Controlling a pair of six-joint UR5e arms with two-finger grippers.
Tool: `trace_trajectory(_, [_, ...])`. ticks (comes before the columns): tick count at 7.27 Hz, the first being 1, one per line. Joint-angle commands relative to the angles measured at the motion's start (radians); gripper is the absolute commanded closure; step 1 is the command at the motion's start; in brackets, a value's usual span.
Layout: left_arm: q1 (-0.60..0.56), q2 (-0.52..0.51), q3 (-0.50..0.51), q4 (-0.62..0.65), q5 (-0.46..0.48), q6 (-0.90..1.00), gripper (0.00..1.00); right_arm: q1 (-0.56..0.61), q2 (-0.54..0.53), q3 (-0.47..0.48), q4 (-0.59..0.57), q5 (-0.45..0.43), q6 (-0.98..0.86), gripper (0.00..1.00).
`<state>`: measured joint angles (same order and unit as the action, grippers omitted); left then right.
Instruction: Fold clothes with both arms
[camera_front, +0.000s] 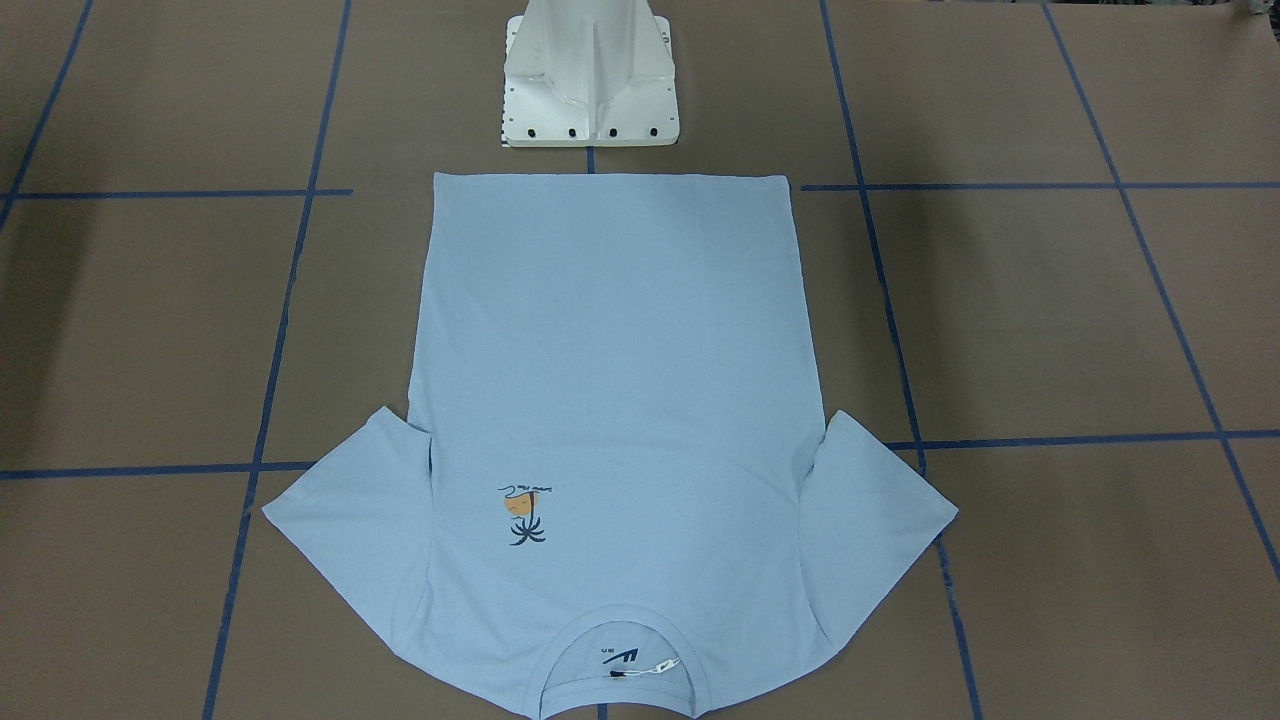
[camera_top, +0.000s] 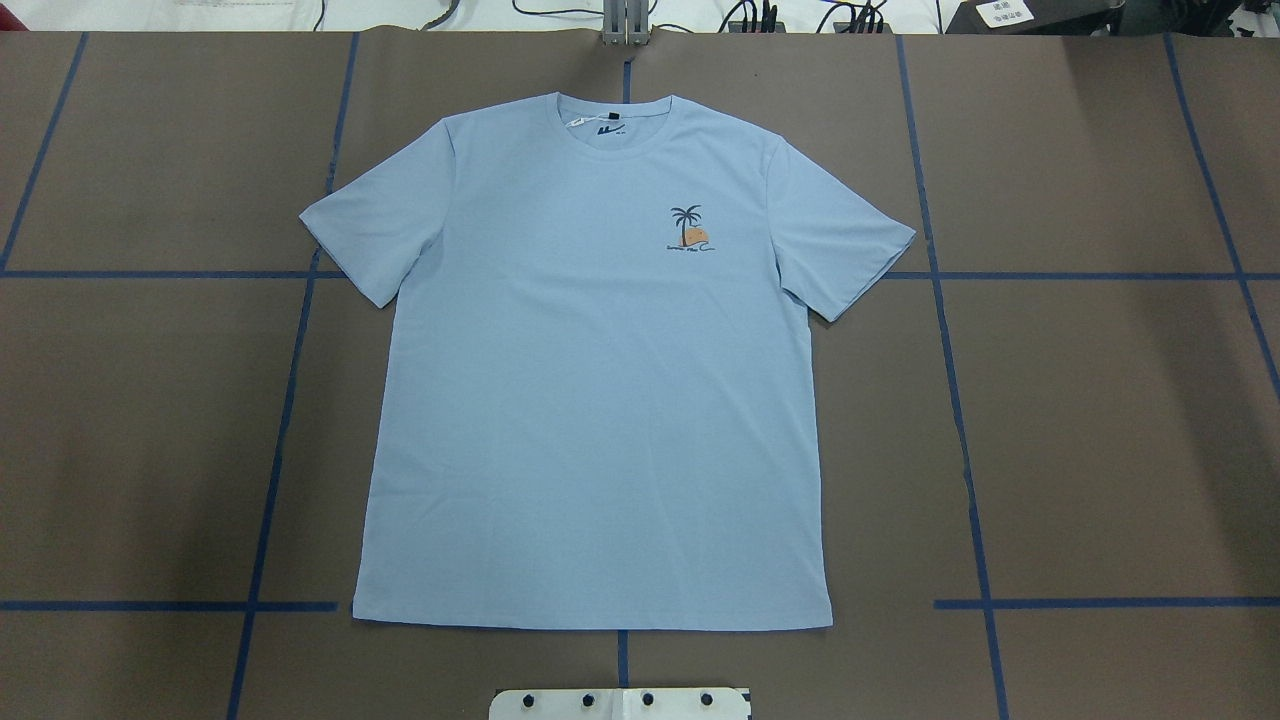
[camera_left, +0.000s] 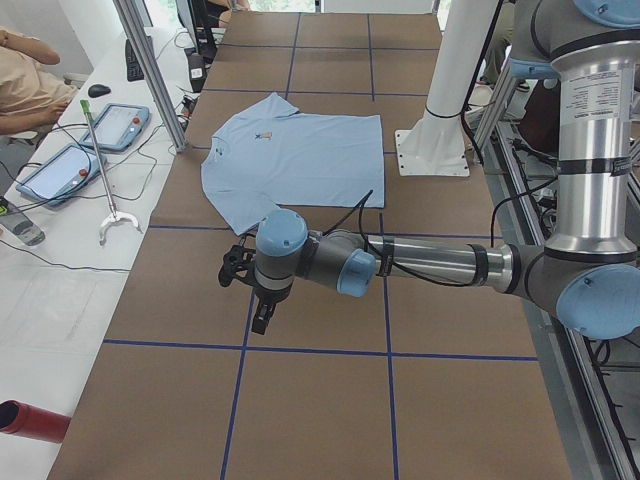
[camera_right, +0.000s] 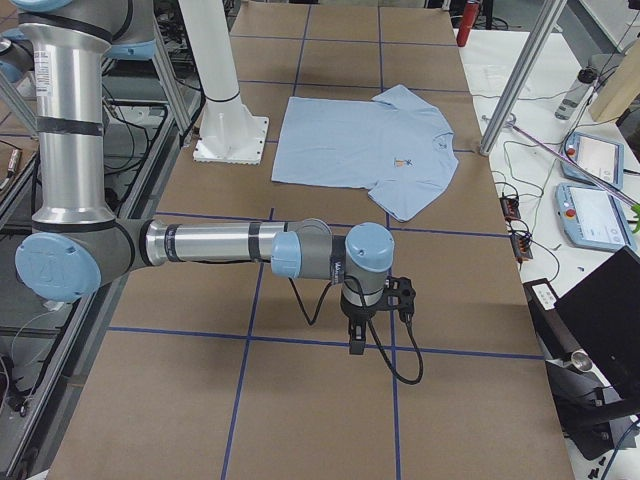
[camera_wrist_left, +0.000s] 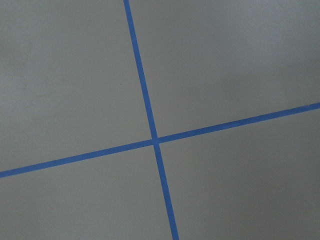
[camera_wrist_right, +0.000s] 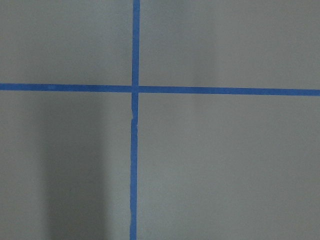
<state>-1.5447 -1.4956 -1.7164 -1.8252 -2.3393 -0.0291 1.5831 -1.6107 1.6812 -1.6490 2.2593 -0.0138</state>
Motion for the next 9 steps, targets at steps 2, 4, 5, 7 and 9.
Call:
trace_trajectory(2, [0.0,-0.008,-0.005,-0.005,-0.005,0.0,0.0,-0.005,0.006,0.0,0.002,-0.001,0.0,0.0])
trace_trajectory(4, [0.002,-0.014,-0.029,-0.018,0.001,-0.003,0.0,-0.024,0.021,-0.008,0.055,-0.004,0.0,0.0])
trace_trajectory(5, [0.002,-0.024,-0.028,-0.058,0.003,-0.003,0.0,-0.046,0.021,-0.006,0.174,-0.003,0.002,0.0])
trace_trajectory(7, [0.002,-0.046,0.003,-0.216,0.003,-0.006,0.0,-0.081,0.028,-0.024,0.499,-0.024,0.003,0.0])
trace_trajectory(9, [0.0,-0.078,0.018,-0.369,0.003,-0.029,0.0,-0.081,0.084,-0.057,0.532,-0.023,0.05,0.0])
